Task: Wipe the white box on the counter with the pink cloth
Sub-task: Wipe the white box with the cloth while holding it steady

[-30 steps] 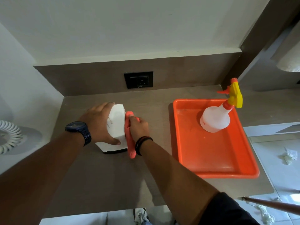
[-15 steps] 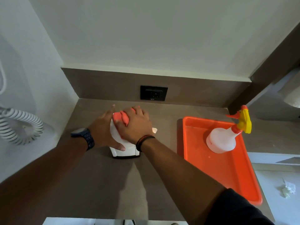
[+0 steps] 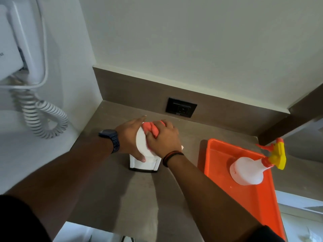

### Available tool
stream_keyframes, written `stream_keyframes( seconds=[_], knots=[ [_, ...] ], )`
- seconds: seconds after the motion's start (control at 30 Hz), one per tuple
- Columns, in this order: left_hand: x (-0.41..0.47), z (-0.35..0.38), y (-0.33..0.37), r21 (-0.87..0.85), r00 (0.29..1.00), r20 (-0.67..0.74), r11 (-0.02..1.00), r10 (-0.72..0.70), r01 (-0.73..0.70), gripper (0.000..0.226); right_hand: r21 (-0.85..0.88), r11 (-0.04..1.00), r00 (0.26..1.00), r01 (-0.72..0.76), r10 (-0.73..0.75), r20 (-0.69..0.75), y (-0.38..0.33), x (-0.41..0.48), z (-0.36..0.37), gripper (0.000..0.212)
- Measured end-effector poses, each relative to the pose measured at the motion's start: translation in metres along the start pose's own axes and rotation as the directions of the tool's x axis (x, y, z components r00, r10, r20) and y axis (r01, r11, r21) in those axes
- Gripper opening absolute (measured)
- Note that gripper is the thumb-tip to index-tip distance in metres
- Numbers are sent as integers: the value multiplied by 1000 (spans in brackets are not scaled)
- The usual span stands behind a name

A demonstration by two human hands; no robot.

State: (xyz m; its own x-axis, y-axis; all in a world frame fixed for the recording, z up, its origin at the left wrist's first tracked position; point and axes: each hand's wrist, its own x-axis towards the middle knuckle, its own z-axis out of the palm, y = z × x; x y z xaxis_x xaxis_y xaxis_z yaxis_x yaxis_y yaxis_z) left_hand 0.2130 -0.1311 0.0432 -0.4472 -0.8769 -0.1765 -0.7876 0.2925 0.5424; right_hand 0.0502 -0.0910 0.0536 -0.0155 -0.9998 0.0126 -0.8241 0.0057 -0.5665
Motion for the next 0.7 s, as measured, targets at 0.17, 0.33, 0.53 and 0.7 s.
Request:
stream_keyframes(
  seconds=[0.17, 0.33, 0.53, 0.7],
  knots=[
    [0, 2, 5, -36, 998, -40, 998, 57, -58, 98, 54, 996, 997, -76, 77, -30, -12, 10, 6, 35],
    [-1, 0, 7, -31, 999, -22, 999, 35, -36, 102, -57, 994, 995, 92, -94, -30, -7, -10, 3, 36],
    [-2, 2, 13, 11, 999, -27, 1000, 28, -28, 117, 68, 998, 998, -10, 14, -58, 7, -9, -7, 37],
    [-3, 3, 16, 55, 999, -36, 998, 20, -18, 122, 95, 991, 992, -99, 105, -68, -5, 7, 1, 37]
  ],
)
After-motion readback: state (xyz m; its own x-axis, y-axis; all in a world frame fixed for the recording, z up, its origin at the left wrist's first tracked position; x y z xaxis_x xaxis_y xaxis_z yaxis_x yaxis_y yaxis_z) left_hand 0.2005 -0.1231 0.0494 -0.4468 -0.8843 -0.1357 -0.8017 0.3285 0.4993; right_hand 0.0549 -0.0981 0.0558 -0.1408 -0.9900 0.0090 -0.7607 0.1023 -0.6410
